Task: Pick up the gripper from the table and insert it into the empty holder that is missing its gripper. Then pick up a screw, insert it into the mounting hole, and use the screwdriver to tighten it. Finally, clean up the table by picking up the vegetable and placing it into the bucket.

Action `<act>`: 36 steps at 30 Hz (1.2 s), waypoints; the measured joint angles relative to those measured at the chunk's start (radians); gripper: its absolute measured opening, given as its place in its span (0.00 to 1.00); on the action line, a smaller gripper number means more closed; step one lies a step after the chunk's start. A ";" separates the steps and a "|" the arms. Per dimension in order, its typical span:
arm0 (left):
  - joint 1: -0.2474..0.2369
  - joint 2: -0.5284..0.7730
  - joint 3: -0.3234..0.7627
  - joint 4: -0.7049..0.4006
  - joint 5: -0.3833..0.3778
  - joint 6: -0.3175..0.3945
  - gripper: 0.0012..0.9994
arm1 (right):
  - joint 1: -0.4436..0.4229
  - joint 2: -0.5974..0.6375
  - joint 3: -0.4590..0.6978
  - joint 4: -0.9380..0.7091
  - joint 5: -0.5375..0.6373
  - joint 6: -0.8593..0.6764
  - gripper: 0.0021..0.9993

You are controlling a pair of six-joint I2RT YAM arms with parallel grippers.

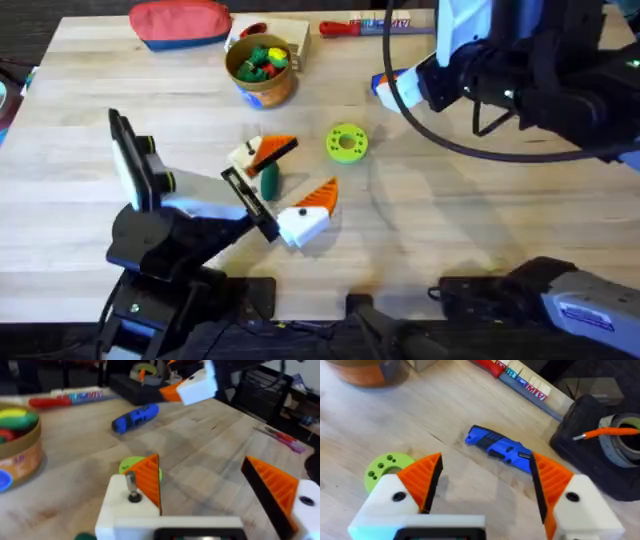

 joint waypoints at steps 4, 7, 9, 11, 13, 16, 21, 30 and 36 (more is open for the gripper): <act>0.000 0.010 0.139 -0.306 -0.140 -0.109 0.99 | 0.000 0.000 0.000 0.001 -0.019 0.027 0.99; 0.000 0.072 0.302 -0.527 -0.265 -0.144 0.99 | 0.000 0.000 0.000 0.005 -0.024 0.035 0.99; 0.000 0.152 0.409 -0.650 -0.343 -0.158 0.99 | 0.000 0.000 0.000 0.018 -0.030 0.038 0.99; 0.000 0.256 0.493 -0.747 -0.412 -0.167 0.99 | 0.000 0.000 0.000 0.033 -0.031 0.039 0.99; 0.000 0.373 0.545 -0.808 -0.463 -0.171 0.99 | 0.000 0.000 0.000 0.042 -0.031 0.042 0.99; 0.000 0.568 0.583 -0.799 -0.501 -0.176 0.99 | 0.000 0.000 0.000 0.047 -0.031 0.055 0.99; 0.000 0.820 0.591 -0.752 -0.492 -0.179 0.99 | 0.000 0.000 0.000 0.047 -0.031 0.065 0.99; 0.000 1.095 0.591 -0.670 -0.489 -0.180 0.99 | 0.000 0.000 0.000 0.025 -0.034 0.068 0.99; 0.000 1.170 0.591 -0.662 -0.489 -0.194 0.99 | 0.000 0.000 0.000 0.024 -0.034 0.071 0.99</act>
